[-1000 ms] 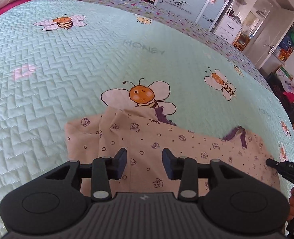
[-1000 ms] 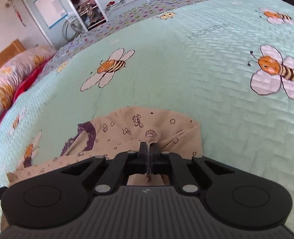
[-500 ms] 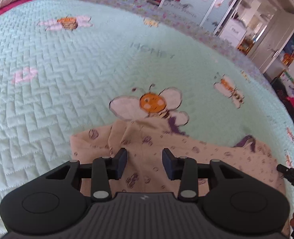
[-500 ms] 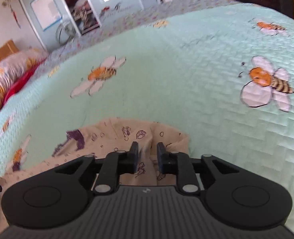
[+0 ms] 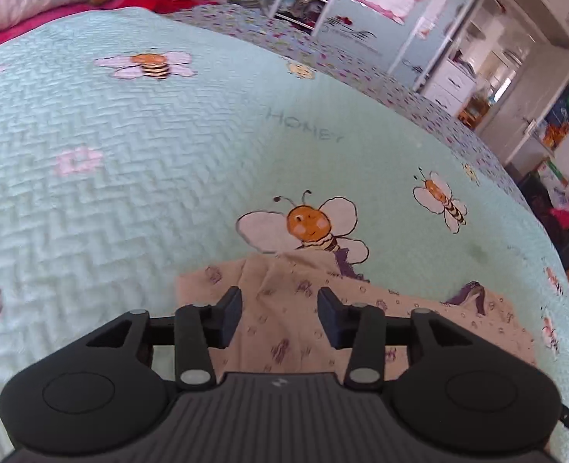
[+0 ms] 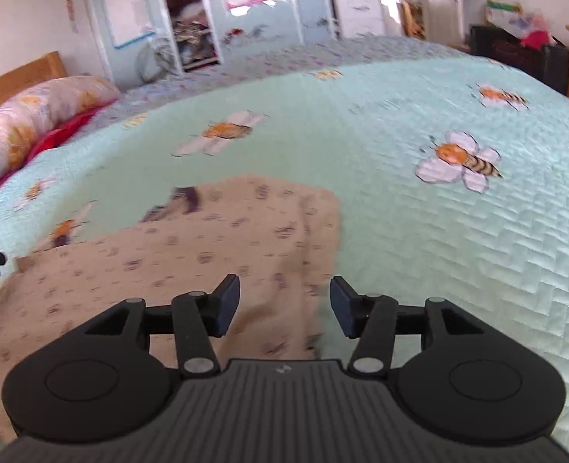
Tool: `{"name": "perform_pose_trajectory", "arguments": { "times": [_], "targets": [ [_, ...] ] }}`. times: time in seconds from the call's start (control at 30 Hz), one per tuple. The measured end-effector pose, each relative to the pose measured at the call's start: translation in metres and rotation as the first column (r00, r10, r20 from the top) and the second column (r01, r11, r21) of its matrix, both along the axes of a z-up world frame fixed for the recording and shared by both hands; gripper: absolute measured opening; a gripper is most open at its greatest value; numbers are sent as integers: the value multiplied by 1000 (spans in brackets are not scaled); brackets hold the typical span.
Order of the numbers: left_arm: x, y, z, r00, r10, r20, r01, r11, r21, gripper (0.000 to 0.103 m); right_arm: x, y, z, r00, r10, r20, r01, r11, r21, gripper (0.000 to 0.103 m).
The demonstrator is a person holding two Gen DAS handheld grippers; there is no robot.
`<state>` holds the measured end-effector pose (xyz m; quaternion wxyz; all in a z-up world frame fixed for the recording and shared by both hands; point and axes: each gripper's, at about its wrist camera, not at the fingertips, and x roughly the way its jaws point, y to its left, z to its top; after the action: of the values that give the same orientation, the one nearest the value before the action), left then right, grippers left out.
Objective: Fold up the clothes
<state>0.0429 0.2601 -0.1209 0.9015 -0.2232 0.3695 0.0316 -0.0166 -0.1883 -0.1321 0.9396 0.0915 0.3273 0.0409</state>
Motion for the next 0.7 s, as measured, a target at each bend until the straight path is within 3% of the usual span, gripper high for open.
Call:
{"name": "perform_pose_trajectory", "arguments": {
  "times": [0.07,0.17,0.27,0.33,0.43,0.5,0.6,0.63,0.7],
  "targets": [
    [-24,3,-1,1000,19,2,-19,1000,-22,47,-10,9,5,1000,22,12,-22,1000,7,56],
    [-51,6,-7,1000,12,-21,-13,999,-35,47,-11,14,-7,997,48,-53,-47,999,21,62],
    [-72,13,-11,998,35,-43,-38,998,-59,47,-10,5,-23,989,-58,-139,51,997,-54,62],
    [-85,11,-11,999,26,-36,-29,996,-87,47,-20,-7,-16,990,-90,-108,90,996,-1,62],
    [-96,-6,-10,999,-43,-20,41,995,-88,49,-40,-5,5,999,-17,-31,19,999,46,62],
    [-100,-22,-13,993,-112,-25,110,991,-74,49,-49,5,6,997,60,-43,-56,995,87,62],
    [-106,-38,-26,983,-169,-74,170,985,21,49,-55,19,-11,974,152,-168,-140,987,79,62],
    [-108,-35,-28,984,-160,-79,162,987,16,48,-57,19,-20,965,139,-221,-132,990,47,62],
    [-112,-24,-31,987,-136,-81,135,991,-12,45,-65,6,-19,970,108,-216,-88,991,100,55]
  ]
}}
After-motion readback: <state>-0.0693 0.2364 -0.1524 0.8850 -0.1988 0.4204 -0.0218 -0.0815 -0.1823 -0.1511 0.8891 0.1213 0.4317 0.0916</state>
